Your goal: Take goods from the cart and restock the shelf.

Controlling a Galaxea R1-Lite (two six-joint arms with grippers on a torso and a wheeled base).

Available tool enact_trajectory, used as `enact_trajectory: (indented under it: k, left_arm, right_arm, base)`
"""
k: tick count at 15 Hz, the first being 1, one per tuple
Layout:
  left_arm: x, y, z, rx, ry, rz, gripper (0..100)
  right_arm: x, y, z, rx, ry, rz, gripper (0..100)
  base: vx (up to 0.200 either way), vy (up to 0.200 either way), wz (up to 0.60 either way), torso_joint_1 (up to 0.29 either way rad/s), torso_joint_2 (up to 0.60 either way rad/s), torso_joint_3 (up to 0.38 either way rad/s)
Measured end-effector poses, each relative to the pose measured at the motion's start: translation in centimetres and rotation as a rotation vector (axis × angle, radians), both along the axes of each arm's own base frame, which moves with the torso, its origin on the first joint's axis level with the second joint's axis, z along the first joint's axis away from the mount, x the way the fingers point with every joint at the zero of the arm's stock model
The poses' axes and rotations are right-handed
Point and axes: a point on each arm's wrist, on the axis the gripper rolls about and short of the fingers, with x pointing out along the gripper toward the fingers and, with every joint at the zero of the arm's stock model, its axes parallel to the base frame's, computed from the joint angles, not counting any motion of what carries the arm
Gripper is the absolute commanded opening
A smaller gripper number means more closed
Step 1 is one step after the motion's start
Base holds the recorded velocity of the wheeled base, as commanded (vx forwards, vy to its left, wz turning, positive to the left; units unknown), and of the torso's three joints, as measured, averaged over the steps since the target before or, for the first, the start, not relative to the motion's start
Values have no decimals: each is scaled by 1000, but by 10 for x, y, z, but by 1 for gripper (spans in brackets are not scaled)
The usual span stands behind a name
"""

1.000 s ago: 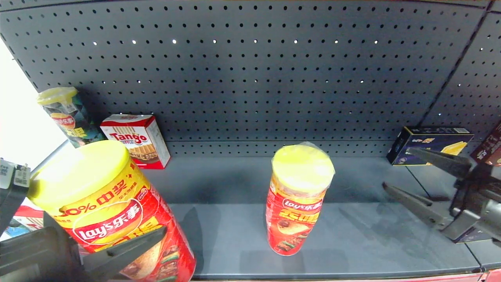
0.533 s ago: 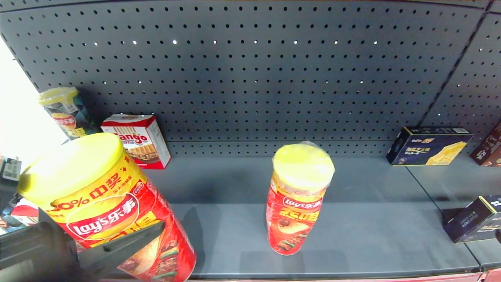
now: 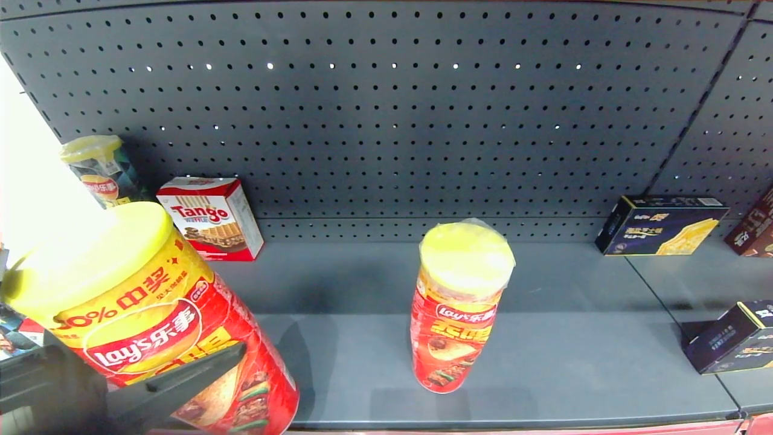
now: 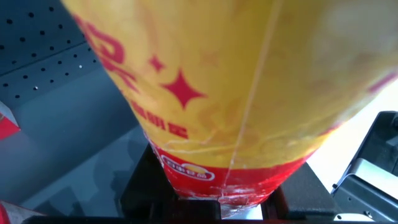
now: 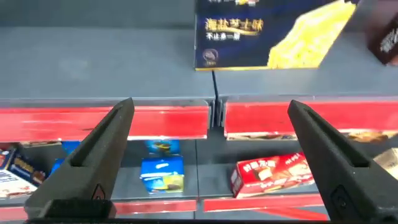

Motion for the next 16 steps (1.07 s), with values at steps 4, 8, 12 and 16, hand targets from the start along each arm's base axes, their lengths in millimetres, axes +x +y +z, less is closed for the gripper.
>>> enact_trajectory:
  k: [4, 8, 12, 16]
  left_arm:
    - [-2, 1, 0, -1, -5, 2, 0]
    - [-3, 2, 1, -3, -12, 5, 0]
    - [-3, 1, 9, -16, -29, -5, 0]
    - [5, -5, 26, 8, 10, -17, 0]
  right_arm:
    - [-2, -2, -3, -11, -9, -88, 100]
    - [-2, 3, -10, 43, 52, 119, 100]
    - [-2, 3, -9, 30, 48, 125, 100]
    - [-2, 3, -9, 30, 48, 125, 100]
  base:
    - [0, 0, 0, 0, 0, 0]
    - [0, 0, 0, 0, 0, 0]
    - [0, 0, 0, 0, 0, 0]
    - [0, 0, 0, 0, 0, 0]
